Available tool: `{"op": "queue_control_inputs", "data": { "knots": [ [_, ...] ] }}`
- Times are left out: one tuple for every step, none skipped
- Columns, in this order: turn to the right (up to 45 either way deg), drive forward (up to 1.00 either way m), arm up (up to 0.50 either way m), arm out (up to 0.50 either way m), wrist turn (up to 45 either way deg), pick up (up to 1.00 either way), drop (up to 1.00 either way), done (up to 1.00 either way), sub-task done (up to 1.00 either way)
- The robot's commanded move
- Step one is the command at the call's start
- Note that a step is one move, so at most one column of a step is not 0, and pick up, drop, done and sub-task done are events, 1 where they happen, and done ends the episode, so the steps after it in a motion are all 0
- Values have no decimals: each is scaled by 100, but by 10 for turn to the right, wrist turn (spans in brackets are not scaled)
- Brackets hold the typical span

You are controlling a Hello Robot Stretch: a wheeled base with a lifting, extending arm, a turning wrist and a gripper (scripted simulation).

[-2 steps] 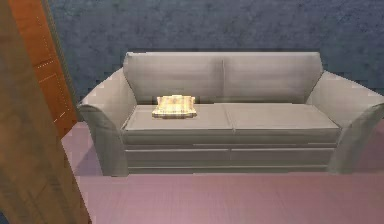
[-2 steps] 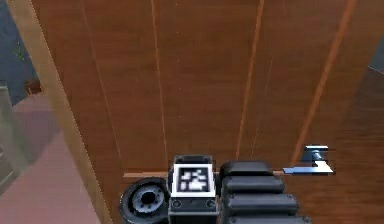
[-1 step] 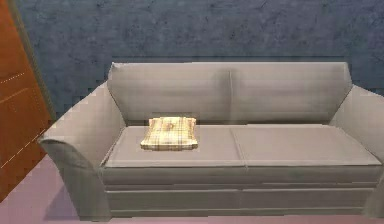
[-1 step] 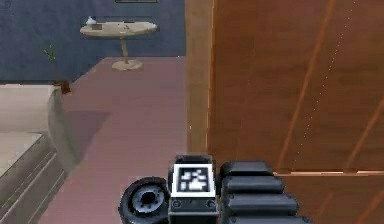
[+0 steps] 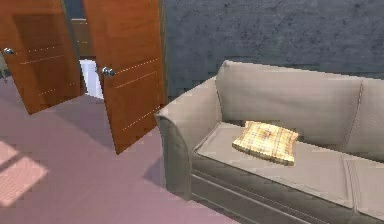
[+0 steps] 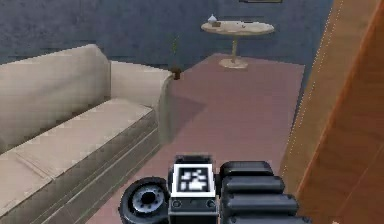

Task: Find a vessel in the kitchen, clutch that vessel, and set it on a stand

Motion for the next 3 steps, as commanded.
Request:
{"op": "queue_control_inputs", "data": {
  "knots": [
    [0, 45, 0, 0, 0, 0, 0, 0, 0],
    [-450, 0, 0, 0, 0, 0, 0, 0, 0],
    [-90, 0, 0, 0, 0, 0, 0, 0, 0]
  ]
}}
